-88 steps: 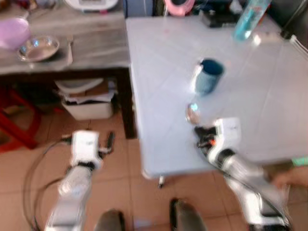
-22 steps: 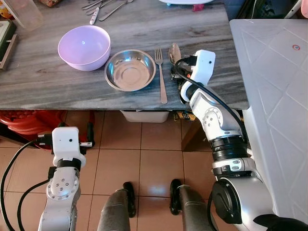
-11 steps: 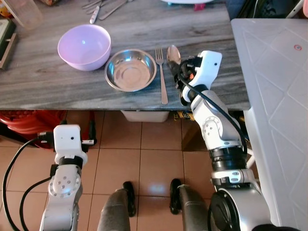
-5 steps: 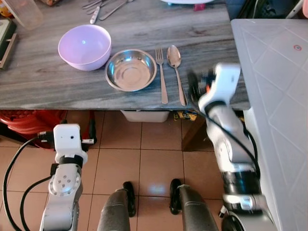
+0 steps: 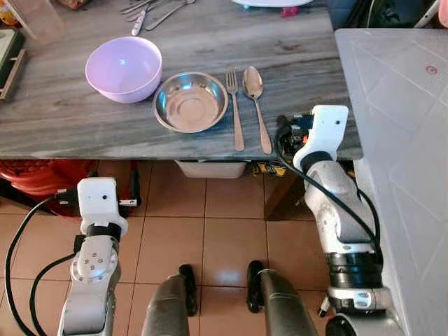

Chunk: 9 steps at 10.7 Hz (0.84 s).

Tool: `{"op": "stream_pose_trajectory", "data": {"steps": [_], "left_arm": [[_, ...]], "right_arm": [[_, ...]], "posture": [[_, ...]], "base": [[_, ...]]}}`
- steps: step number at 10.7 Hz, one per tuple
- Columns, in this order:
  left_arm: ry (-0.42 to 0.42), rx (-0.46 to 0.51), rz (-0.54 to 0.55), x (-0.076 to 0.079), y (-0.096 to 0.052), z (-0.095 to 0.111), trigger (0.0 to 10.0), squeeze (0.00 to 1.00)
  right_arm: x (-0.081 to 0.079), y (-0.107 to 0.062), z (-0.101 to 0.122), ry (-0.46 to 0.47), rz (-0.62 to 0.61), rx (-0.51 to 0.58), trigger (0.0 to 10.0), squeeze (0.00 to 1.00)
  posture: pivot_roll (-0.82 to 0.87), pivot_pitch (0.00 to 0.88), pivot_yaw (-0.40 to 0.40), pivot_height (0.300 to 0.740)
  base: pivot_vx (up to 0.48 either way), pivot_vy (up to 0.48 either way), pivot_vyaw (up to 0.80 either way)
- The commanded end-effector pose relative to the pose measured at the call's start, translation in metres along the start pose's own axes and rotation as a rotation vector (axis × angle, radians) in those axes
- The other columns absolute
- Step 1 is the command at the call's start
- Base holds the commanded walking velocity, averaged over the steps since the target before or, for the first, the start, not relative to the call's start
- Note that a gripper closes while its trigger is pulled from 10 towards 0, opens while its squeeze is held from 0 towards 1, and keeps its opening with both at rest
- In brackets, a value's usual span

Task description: Setting the table

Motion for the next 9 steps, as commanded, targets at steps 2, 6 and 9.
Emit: {"op": "stream_pose_trajectory", "data": {"steps": [2,6,9], "left_arm": [[0.014,-0.029,0.006,-0.004,-0.003,-0.008,10.0,0.0],[0.005,-0.04,0.004,-0.001,-0.004,-0.011,10.0,0.0],[0.002,-0.045,0.006,-0.001,-0.004,-0.012,10.0,0.0]], "right_arm": [[-0.021,0.0,-0.018,0.008,0.09,-0.087,10.0,0.0],[-0.029,-0.001,-0.028,-0.088,0.173,-0.162,10.0,0.0],[-0.032,0.002,-0.031,-0.137,0.206,-0.173,10.0,0.0]], "posture": [[0.03,0.272,0.036,0.74],[0.02,0.273,0.034,0.74],[0.02,0.273,0.032,0.74]], "base": [[0.0,0.0,0.0],[0.0,0.0,0.0],[0.0,0.0,0.0]]}}
Point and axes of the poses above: a point about 5 cm out from each wrist's last joint towards the gripper, its own y axis pointing out of the wrist towards the gripper, its own z axis along the axis of the wrist's last joint, x = y × z, the point moved 5 cm from there along y, pointing out of the wrist towards the gripper, and after that the axes turned 2 degrees about -y, right-handed, at the moved point
